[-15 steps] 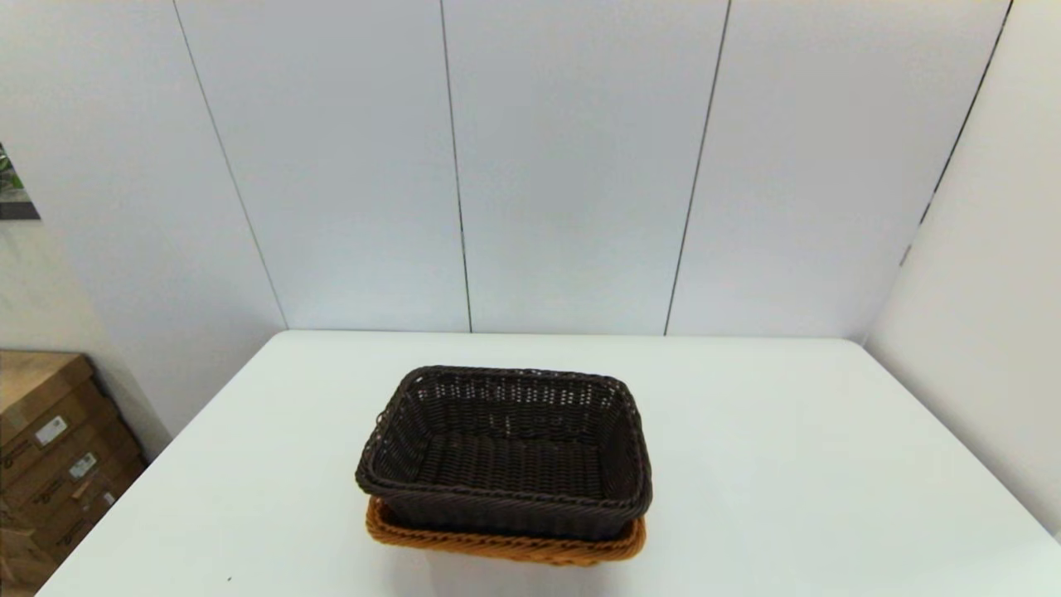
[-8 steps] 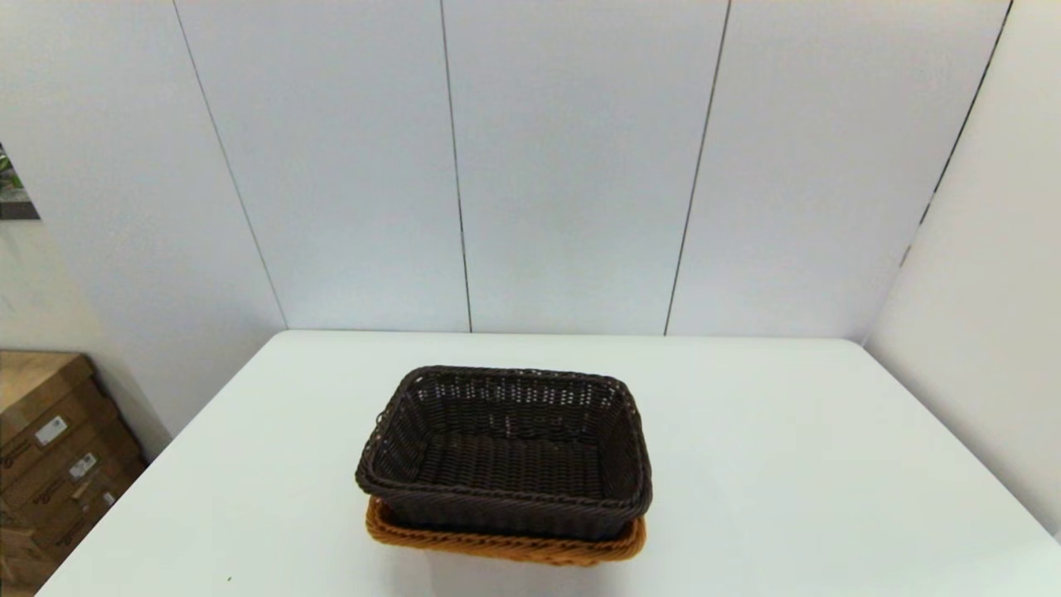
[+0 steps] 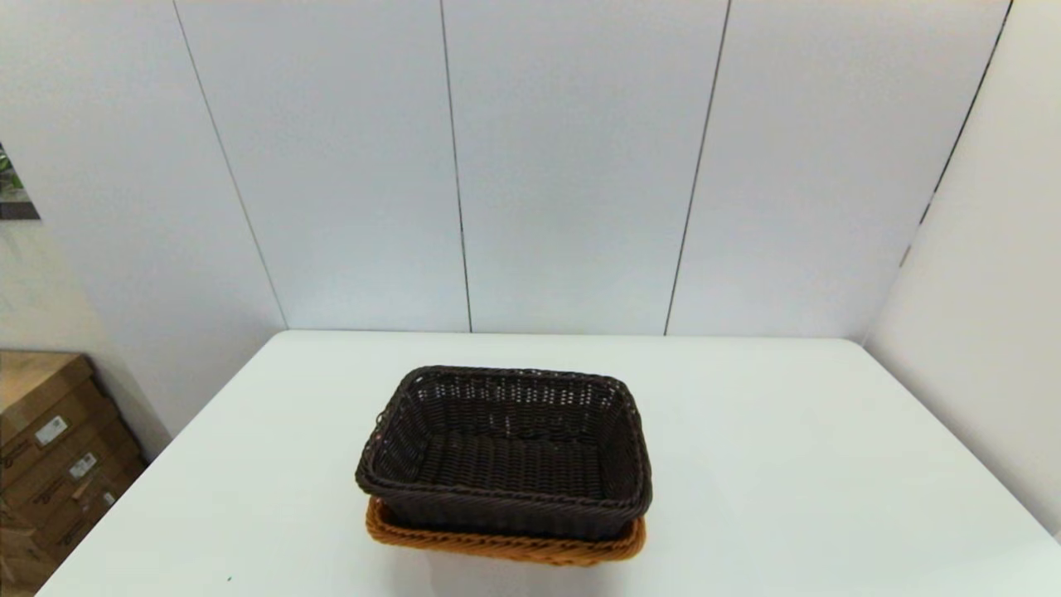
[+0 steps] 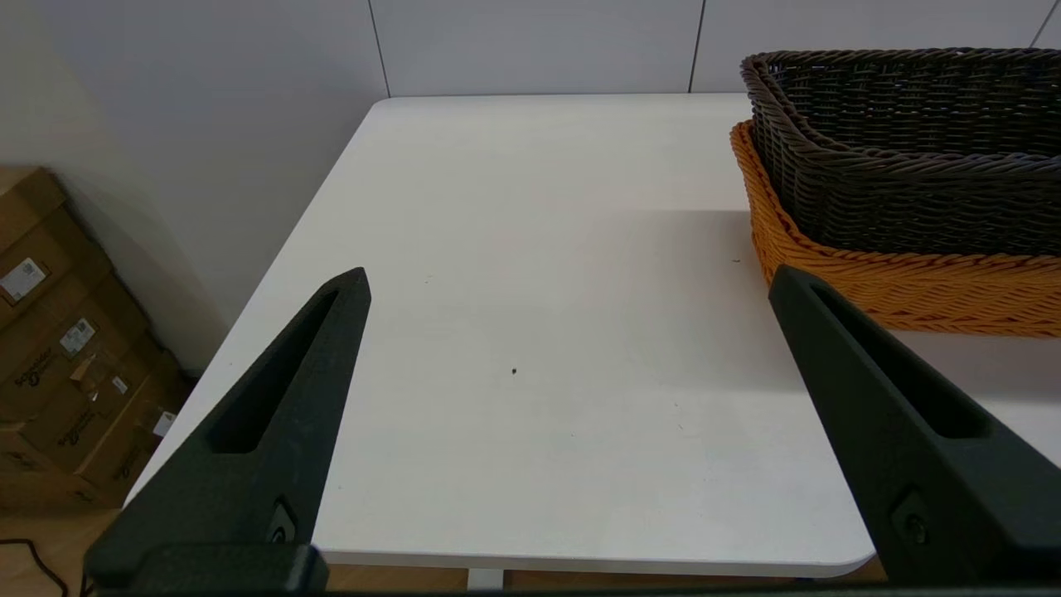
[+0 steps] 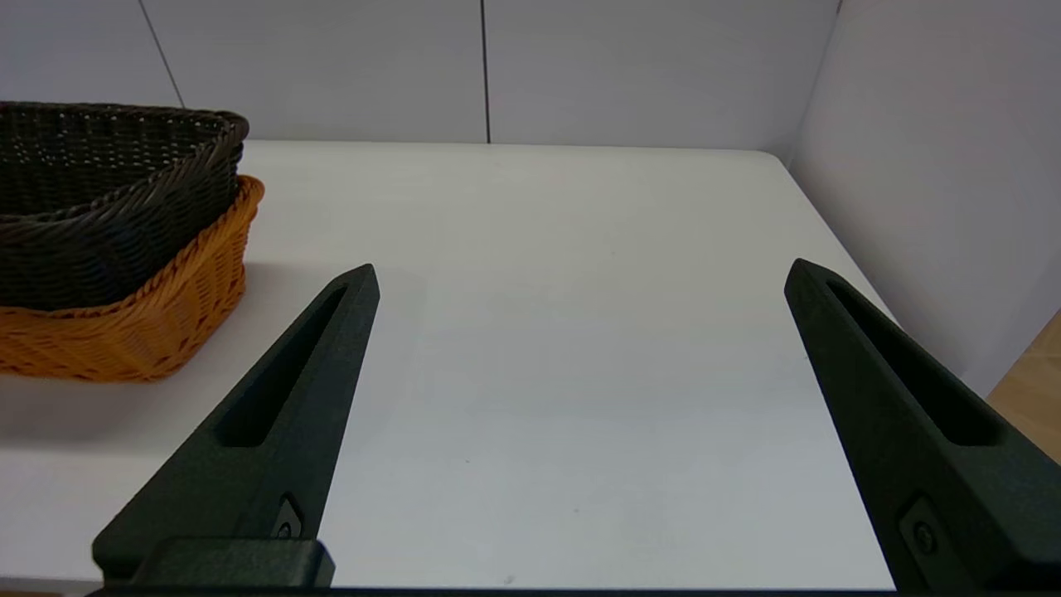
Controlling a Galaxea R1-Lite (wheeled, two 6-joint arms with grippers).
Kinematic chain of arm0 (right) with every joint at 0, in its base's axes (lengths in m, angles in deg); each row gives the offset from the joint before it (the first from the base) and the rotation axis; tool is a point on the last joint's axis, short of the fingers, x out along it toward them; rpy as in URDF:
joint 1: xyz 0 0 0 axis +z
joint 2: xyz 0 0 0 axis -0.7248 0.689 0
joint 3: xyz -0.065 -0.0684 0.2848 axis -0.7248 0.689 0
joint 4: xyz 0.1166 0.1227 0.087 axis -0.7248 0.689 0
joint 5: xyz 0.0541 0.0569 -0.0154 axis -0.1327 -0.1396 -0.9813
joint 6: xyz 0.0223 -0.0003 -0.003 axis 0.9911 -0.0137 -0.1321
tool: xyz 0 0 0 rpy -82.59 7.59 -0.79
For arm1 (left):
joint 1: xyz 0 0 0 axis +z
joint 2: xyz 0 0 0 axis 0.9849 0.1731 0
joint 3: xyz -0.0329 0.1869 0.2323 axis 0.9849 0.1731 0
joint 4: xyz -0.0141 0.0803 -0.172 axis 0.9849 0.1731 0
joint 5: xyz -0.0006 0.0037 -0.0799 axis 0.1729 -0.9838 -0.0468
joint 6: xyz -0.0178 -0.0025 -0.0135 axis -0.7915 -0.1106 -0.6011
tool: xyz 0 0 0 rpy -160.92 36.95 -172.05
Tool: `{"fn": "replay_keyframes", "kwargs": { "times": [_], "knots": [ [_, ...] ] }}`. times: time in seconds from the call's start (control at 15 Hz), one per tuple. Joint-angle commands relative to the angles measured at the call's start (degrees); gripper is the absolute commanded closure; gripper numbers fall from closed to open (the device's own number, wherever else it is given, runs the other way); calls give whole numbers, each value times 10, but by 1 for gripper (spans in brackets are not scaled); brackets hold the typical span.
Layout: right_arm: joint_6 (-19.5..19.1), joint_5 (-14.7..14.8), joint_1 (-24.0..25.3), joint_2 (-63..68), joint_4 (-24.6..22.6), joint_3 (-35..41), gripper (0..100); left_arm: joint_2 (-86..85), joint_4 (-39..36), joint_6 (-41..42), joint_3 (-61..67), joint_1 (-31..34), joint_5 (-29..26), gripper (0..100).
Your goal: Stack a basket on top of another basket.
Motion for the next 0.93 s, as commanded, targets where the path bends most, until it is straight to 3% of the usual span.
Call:
{"fn": "replay_keyframes", "kwargs": {
  "times": [0.07, 0.93],
  "knots": [
    [1, 0, 0, 1, -1, 0, 0, 1, 1, 0, 0, 0, 0, 0],
    [2, 0, 0, 1, -1, 0, 0, 1, 1, 0, 0, 0, 0, 0]
  ]
}}
